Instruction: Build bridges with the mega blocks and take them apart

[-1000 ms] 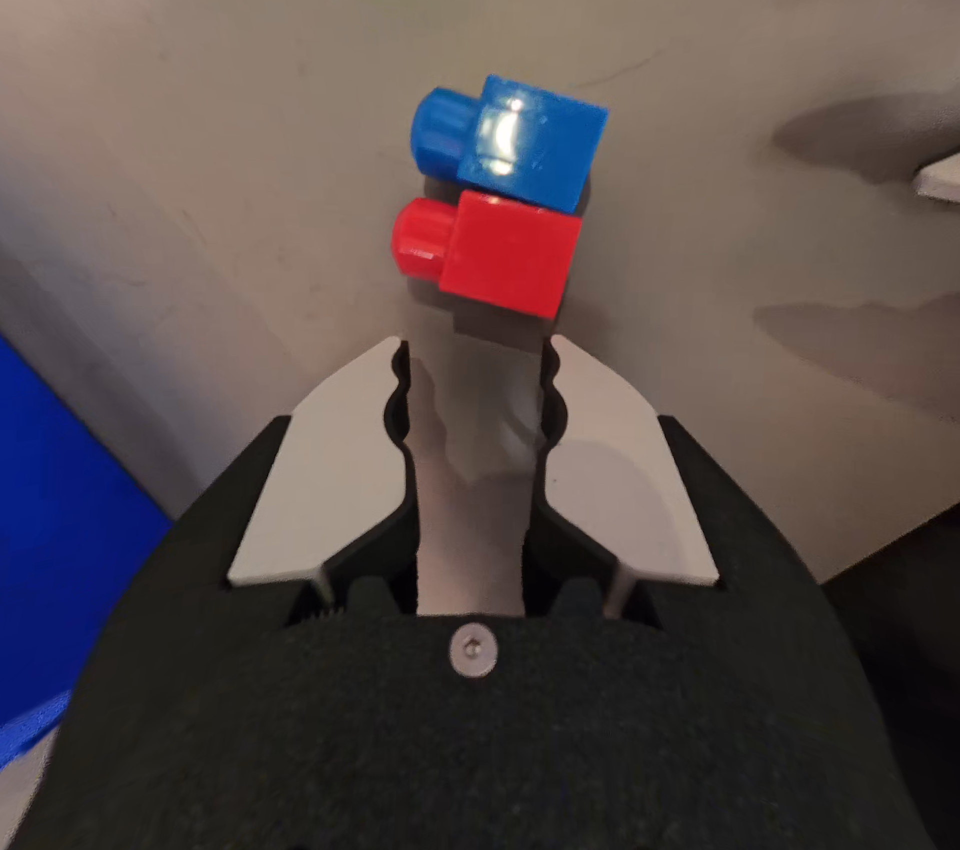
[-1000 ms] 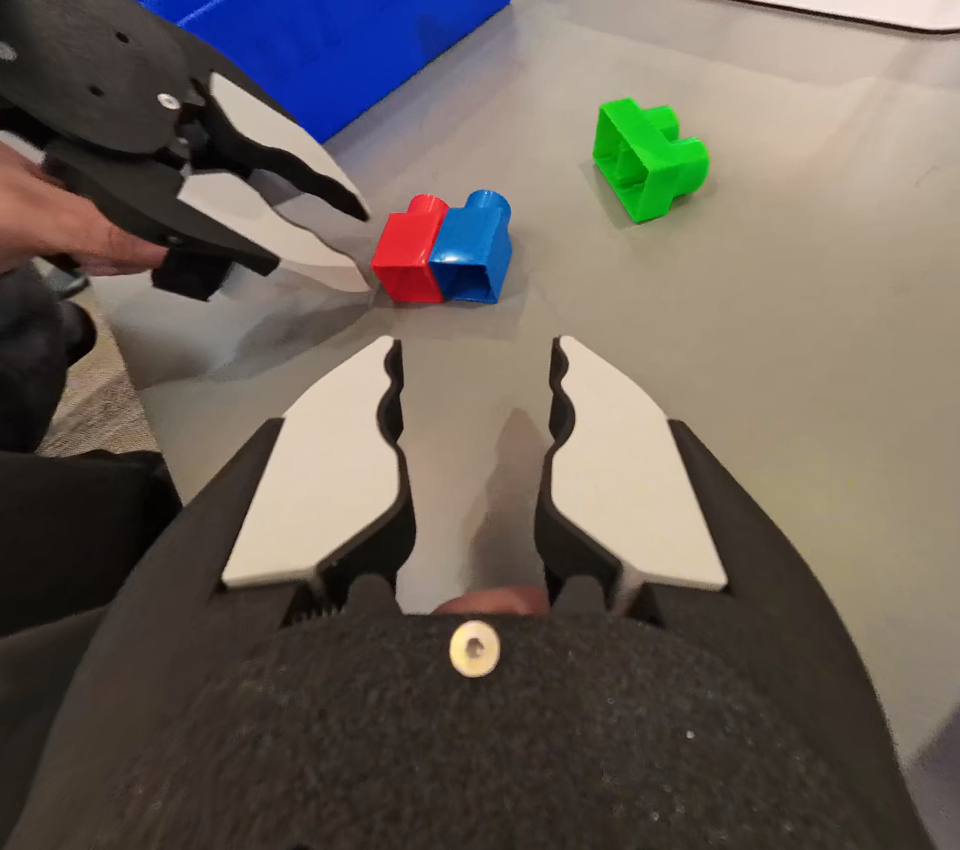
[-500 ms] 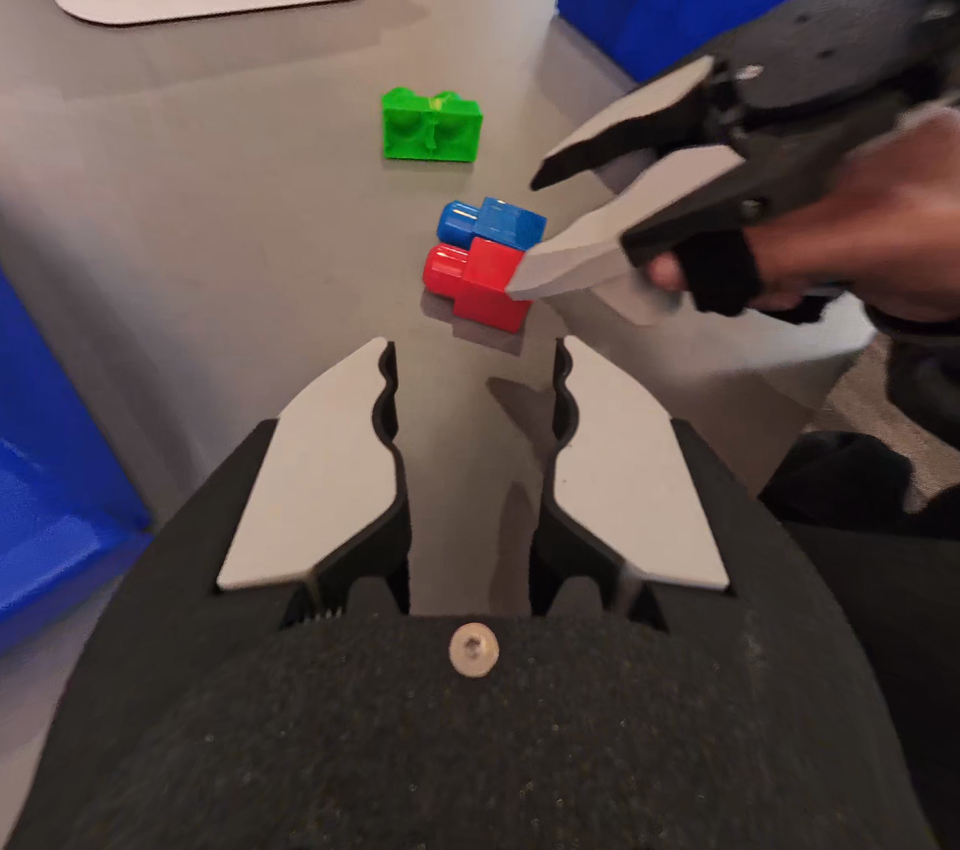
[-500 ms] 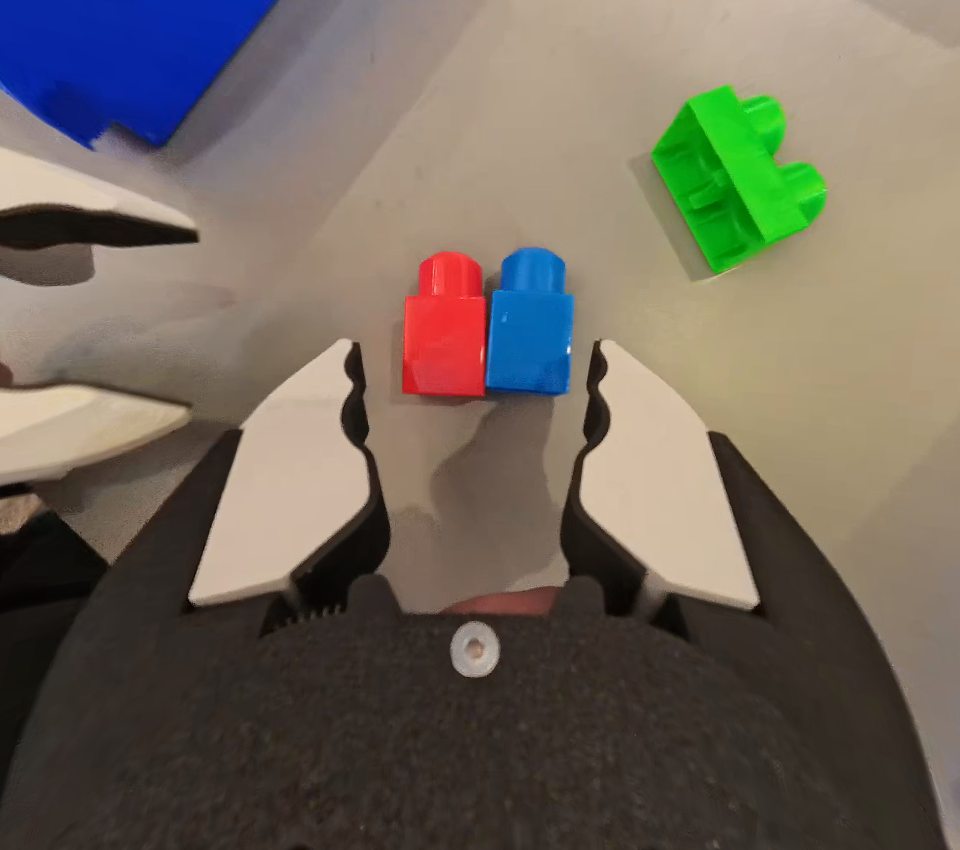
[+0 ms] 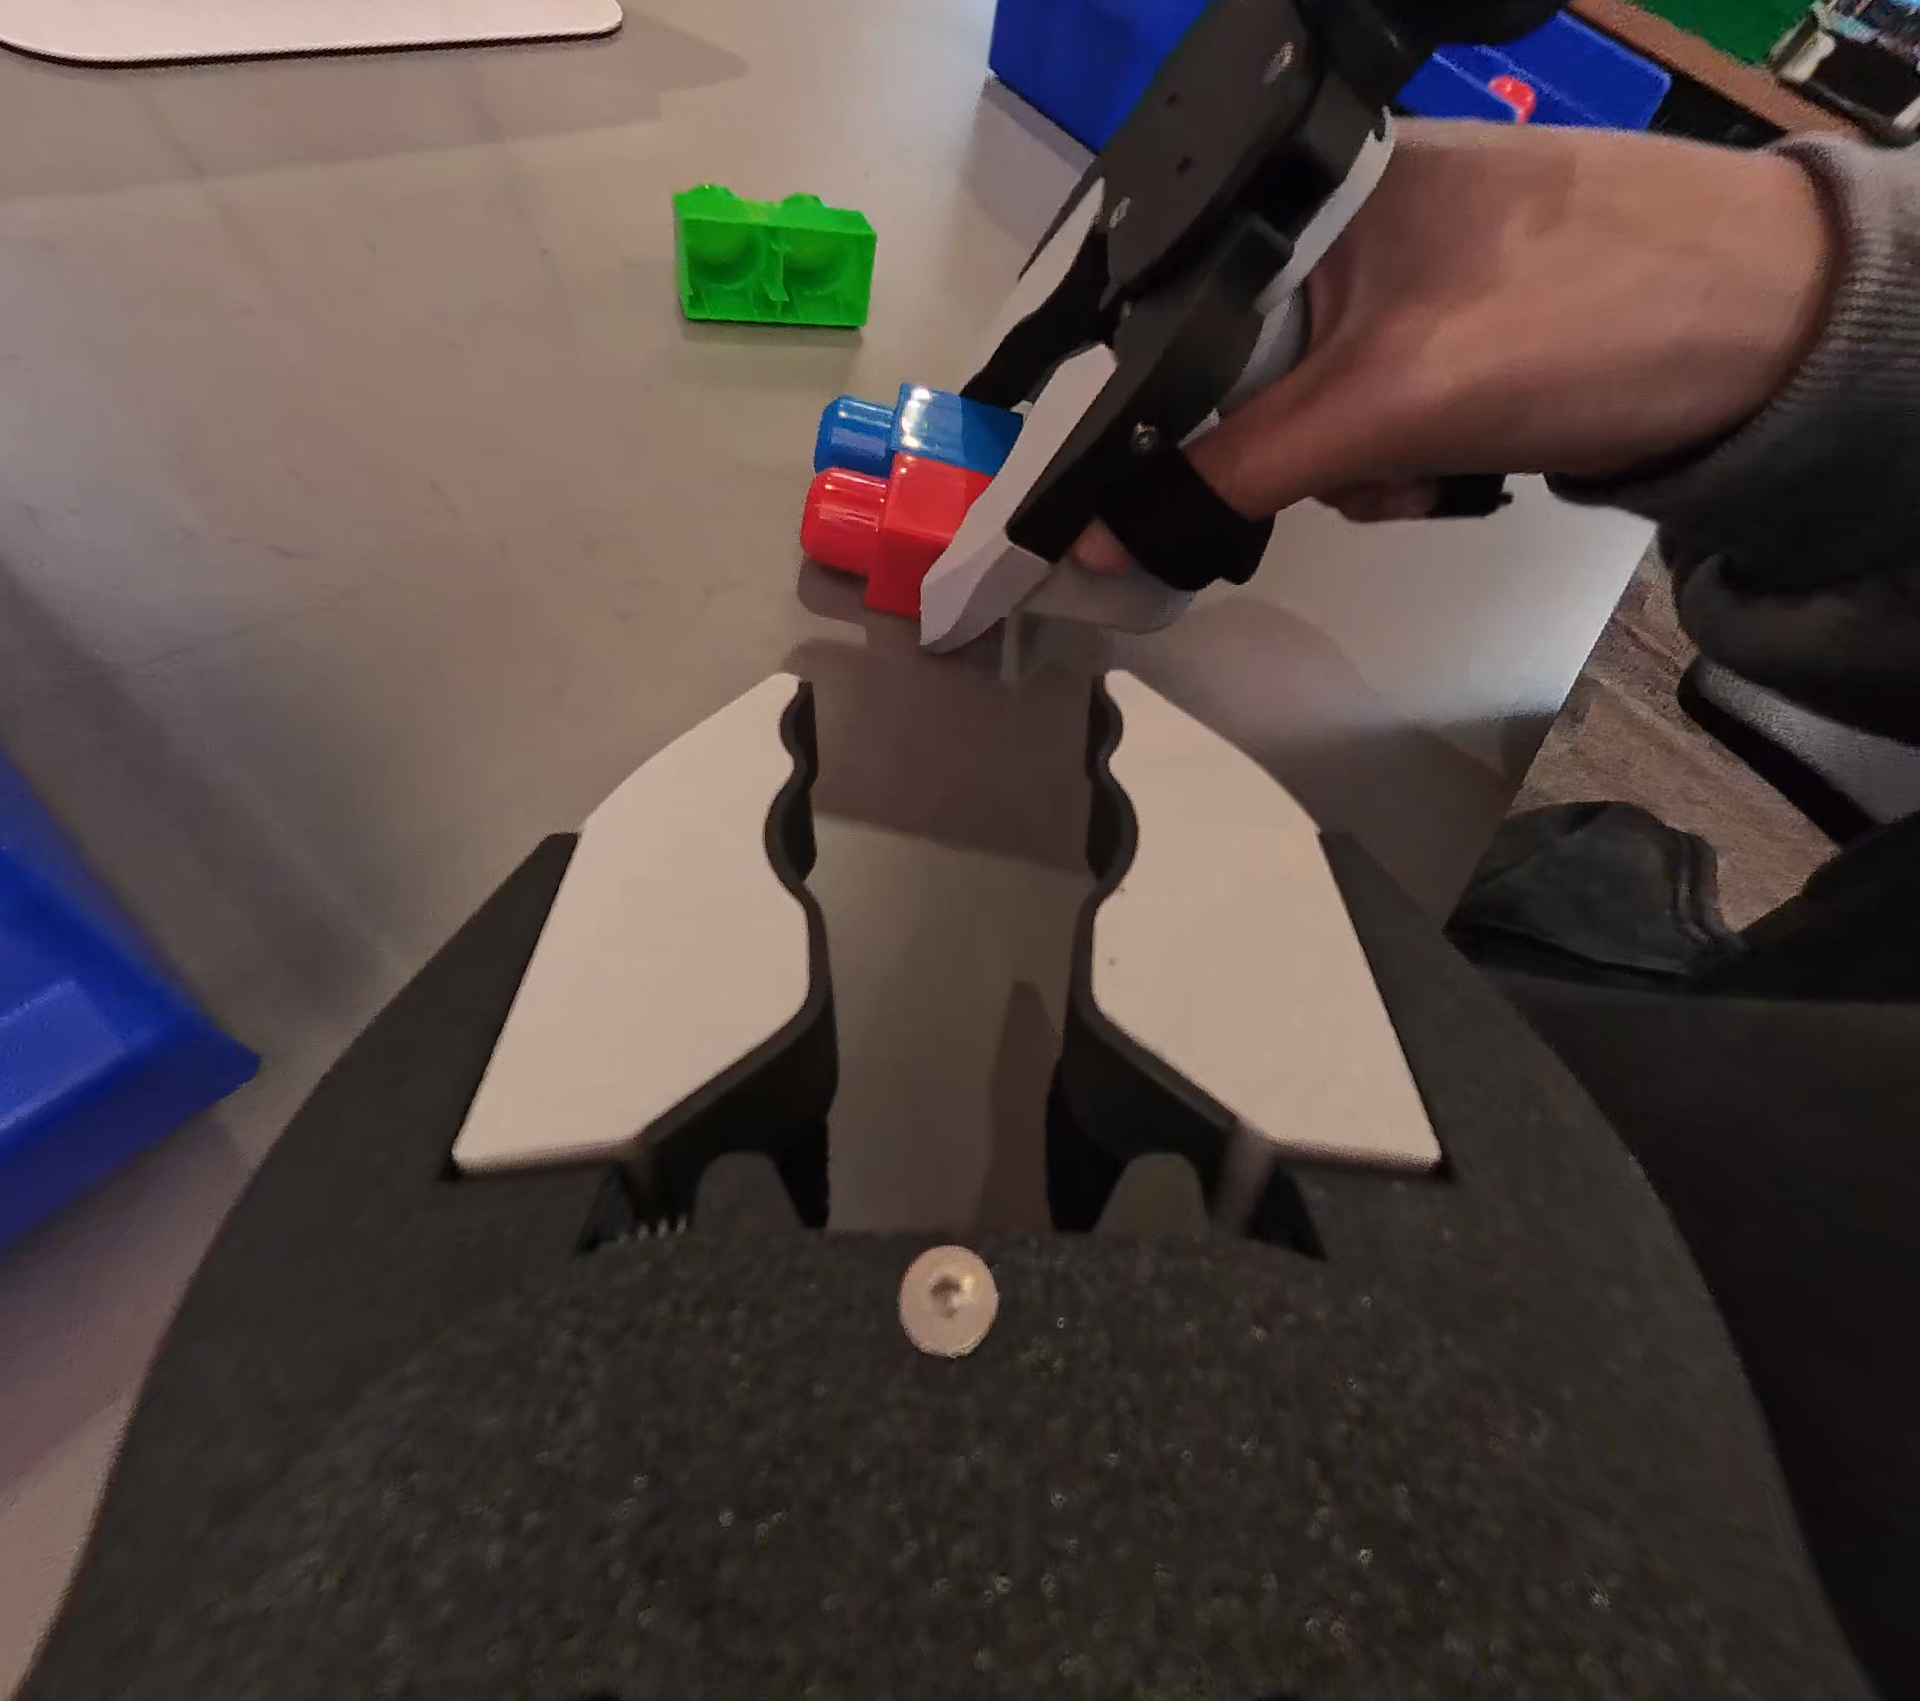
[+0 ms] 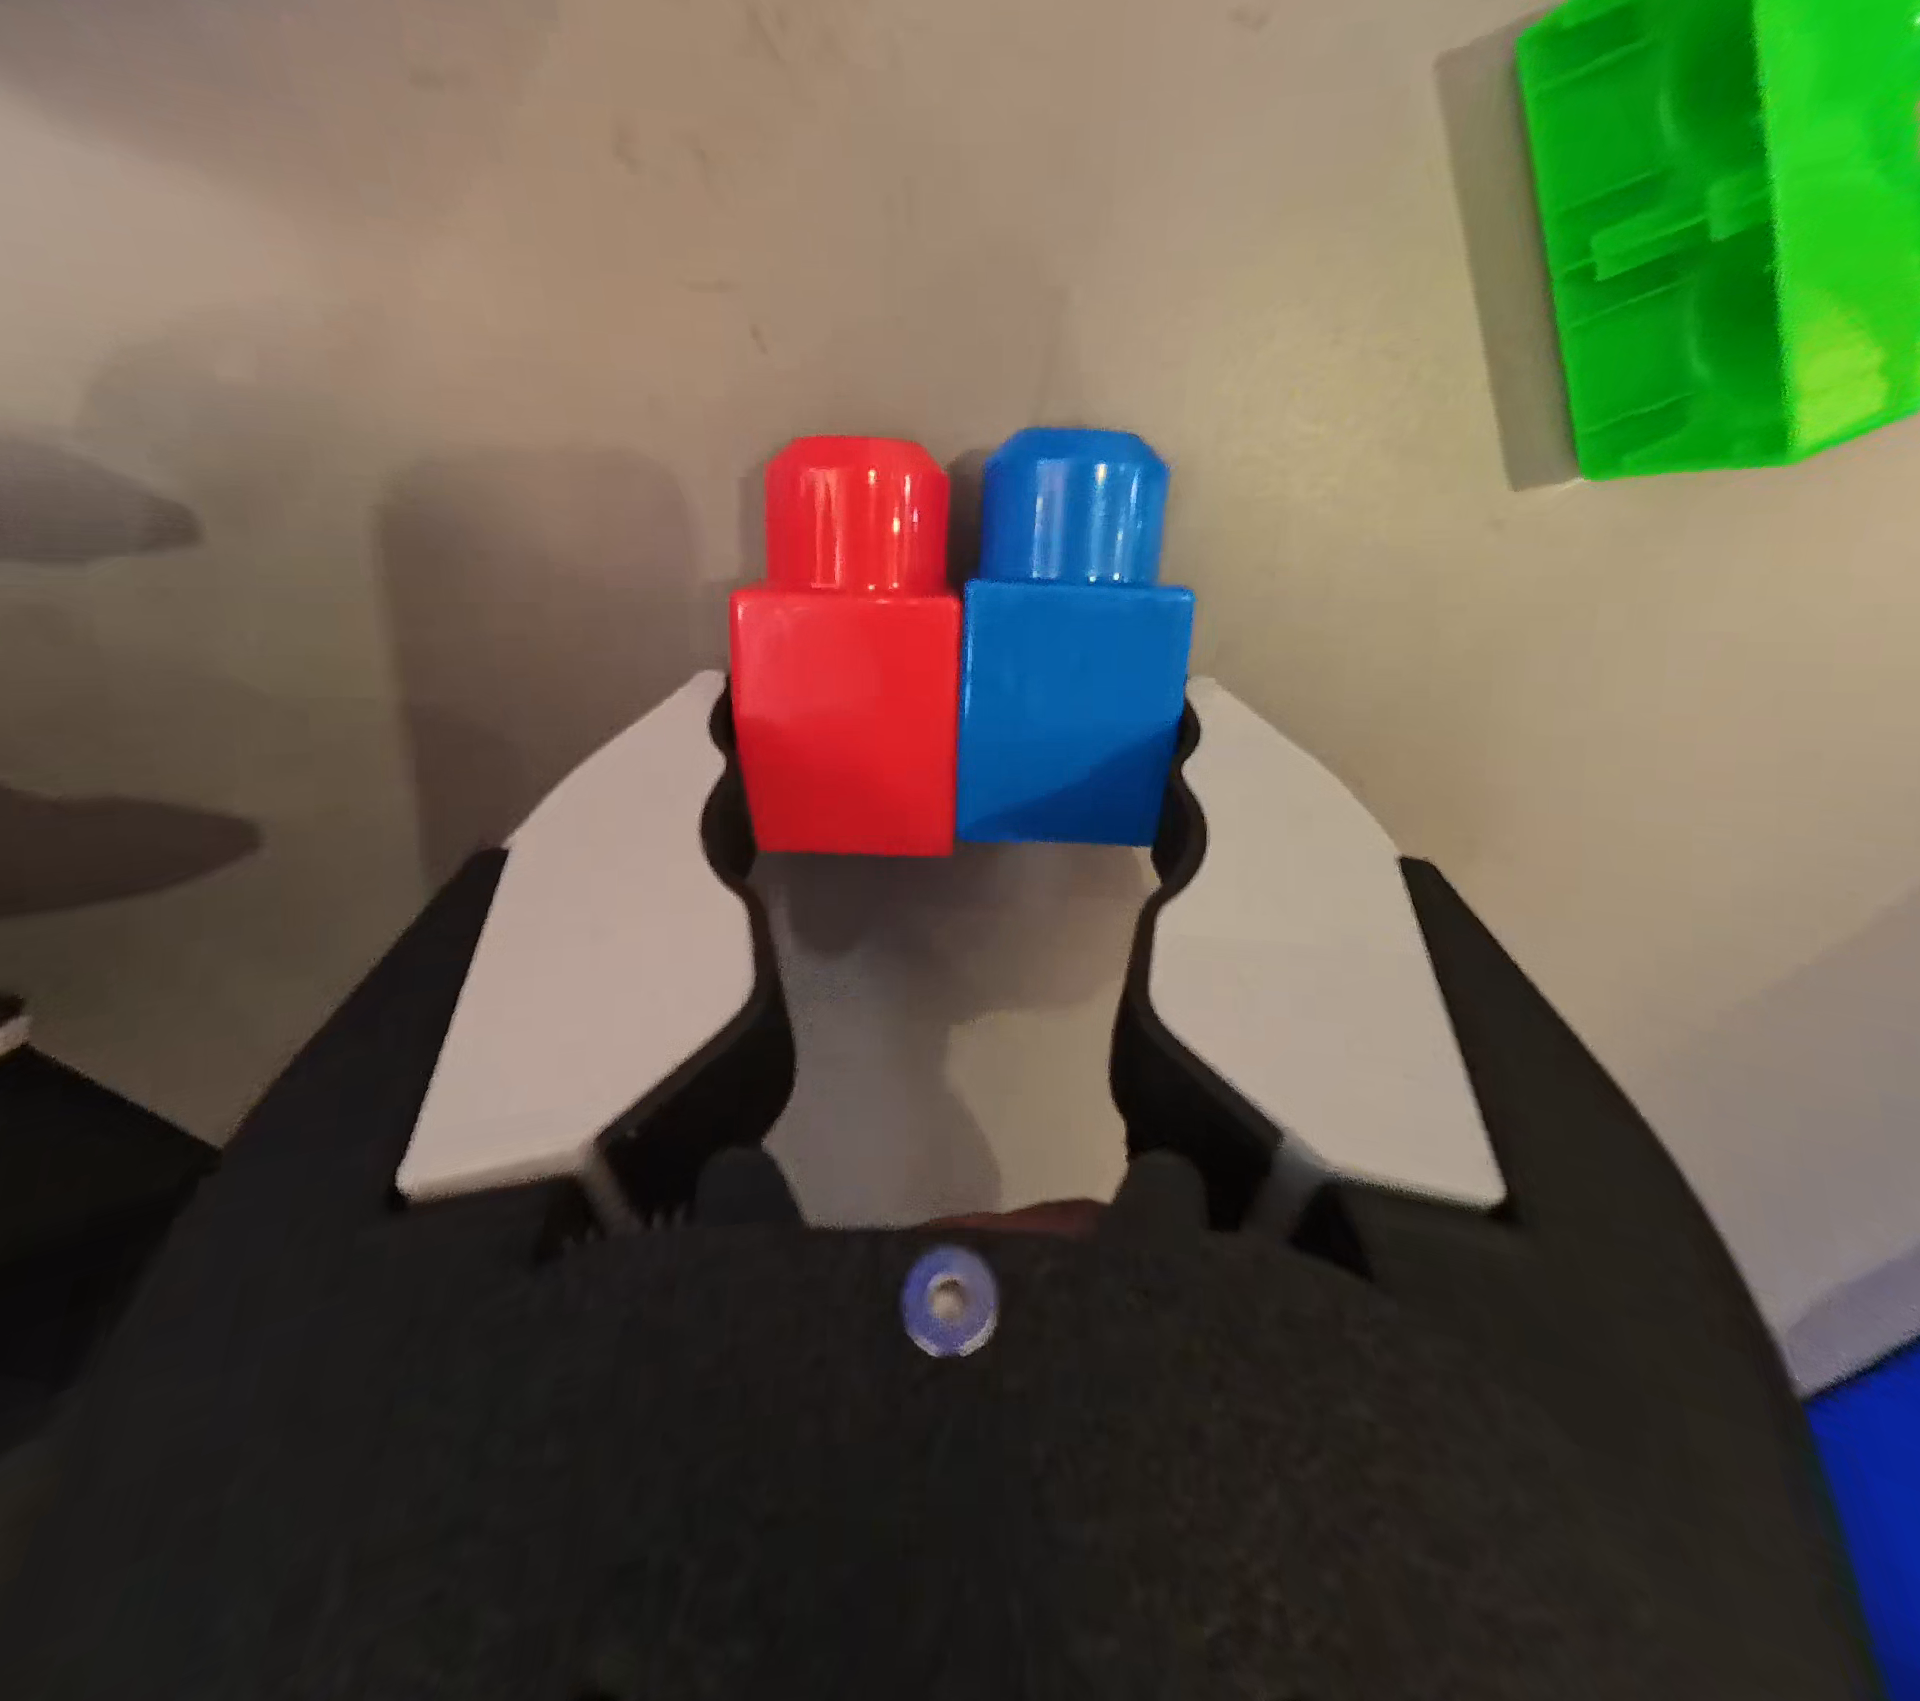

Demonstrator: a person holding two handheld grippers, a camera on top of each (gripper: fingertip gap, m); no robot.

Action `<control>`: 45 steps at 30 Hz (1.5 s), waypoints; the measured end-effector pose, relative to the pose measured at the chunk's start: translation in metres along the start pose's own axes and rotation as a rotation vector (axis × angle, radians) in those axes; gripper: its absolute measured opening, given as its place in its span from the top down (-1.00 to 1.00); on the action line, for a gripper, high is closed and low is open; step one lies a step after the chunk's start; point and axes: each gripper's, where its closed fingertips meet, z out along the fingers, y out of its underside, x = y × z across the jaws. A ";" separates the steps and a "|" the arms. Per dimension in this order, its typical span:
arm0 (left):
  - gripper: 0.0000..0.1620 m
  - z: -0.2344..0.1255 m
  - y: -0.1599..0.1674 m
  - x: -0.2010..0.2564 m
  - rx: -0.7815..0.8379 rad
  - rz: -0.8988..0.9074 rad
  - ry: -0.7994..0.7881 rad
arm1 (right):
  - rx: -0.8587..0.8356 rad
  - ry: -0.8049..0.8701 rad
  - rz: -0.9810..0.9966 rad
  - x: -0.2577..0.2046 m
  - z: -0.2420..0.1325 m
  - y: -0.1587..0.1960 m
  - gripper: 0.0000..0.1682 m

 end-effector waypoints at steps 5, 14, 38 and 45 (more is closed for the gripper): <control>0.39 0.005 0.007 -0.001 -0.039 0.055 -0.034 | 0.017 -0.034 -0.042 0.000 -0.006 0.001 0.09; 0.23 0.006 0.010 0.002 -0.045 0.023 0.021 | 0.475 -0.047 -0.046 0.039 -0.070 -0.011 0.10; -0.35 0.169 -0.051 -0.061 -0.810 -0.050 -0.433 | 0.880 0.107 0.118 0.110 -0.083 0.068 0.10; -0.49 0.188 -0.058 -0.078 -0.888 -0.131 -0.450 | 0.894 0.039 0.167 0.112 -0.084 0.071 0.10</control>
